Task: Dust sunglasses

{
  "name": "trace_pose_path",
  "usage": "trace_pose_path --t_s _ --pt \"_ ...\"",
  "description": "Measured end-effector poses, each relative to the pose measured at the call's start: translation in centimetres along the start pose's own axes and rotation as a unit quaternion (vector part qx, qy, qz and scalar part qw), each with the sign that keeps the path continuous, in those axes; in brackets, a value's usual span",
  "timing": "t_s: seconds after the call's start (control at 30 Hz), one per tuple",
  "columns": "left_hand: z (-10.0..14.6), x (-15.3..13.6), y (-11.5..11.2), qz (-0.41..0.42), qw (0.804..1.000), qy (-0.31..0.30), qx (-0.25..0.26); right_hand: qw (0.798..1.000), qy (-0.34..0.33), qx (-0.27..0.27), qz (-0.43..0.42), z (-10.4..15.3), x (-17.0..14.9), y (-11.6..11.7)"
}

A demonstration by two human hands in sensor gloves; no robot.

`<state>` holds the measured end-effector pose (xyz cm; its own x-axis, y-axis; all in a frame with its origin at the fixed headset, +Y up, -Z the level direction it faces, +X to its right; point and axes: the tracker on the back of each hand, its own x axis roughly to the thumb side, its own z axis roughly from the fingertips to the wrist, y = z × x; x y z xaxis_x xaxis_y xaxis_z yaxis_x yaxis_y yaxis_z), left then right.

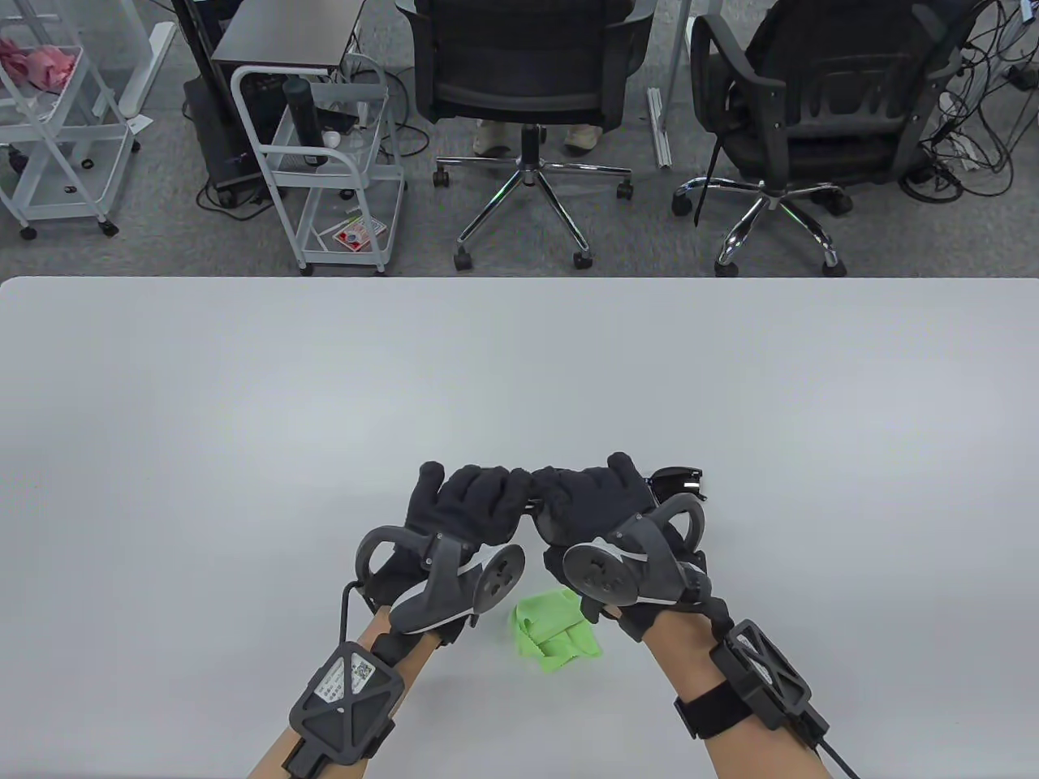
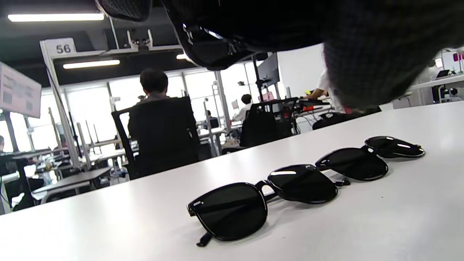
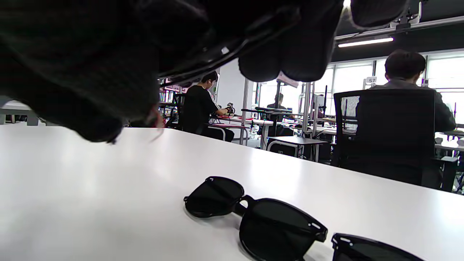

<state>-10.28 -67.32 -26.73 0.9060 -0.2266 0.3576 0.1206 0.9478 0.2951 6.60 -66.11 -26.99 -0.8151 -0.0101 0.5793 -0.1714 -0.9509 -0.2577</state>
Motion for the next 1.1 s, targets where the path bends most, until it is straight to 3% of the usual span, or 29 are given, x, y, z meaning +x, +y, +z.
trace_pose_path --t_s 0.13,0.23,0.4,0.47,0.53,0.57,0.63,0.67,0.77,0.97,1.0,1.1 --pt "-0.2 -0.2 0.2 0.012 1.0 0.008 0.002 1.0 0.001 0.003 -0.007 0.1 -0.4 -0.2" --pt "-0.2 -1.0 0.3 0.03 0.999 0.025 -0.003 0.998 0.022 -0.007 -0.065 0.4 -1.5 -0.8" --pt "-0.1 -3.7 0.2 0.18 0.98 0.075 -0.038 0.969 0.105 -0.079 -0.209 1.7 -4.5 -1.6" --pt "0.0 -4.3 -0.3 0.286 0.952 0.085 -0.066 0.949 0.13 -0.072 -0.278 1.8 -5.2 -0.9" --pt "-0.1 -4.3 -1.3 0.403 0.905 0.071 -0.113 0.927 0.145 -0.057 -0.342 1.6 -5.3 0.1" --pt "-0.1 -4.1 -1.9 0.468 0.871 0.059 -0.14 0.913 0.149 -0.044 -0.377 1.5 -5.2 0.7" --pt "-0.1 -3.5 -2.6 0.536 0.825 0.041 -0.177 0.889 0.153 -0.026 -0.431 1.2 -4.9 1.4" --pt "-0.1 -3.2 -2.8 0.544 0.817 0.034 -0.187 0.881 0.157 -0.025 -0.446 1.1 -4.7 1.6" --pt "-0.1 -2.4 -2.9 0.547 0.811 0.005 -0.205 0.861 0.169 -0.021 -0.479 0.9 -4.5 1.9" --pt "-0.1 -2.0 -2.3 0.529 0.825 -0.01 -0.201 0.825 0.183 -0.023 -0.534 1.3 -5.4 2.1" --pt "-0.1 -2.0 -2.3 0.527 0.826 -0.009 -0.199 0.828 0.18 -0.022 -0.53 1.3 -5.4 2.0" --pt "-0.1 -2.3 -2.2 0.508 0.84 0.001 -0.19 0.862 0.17 -0.022 -0.477 1.2 -5.4 1.6"
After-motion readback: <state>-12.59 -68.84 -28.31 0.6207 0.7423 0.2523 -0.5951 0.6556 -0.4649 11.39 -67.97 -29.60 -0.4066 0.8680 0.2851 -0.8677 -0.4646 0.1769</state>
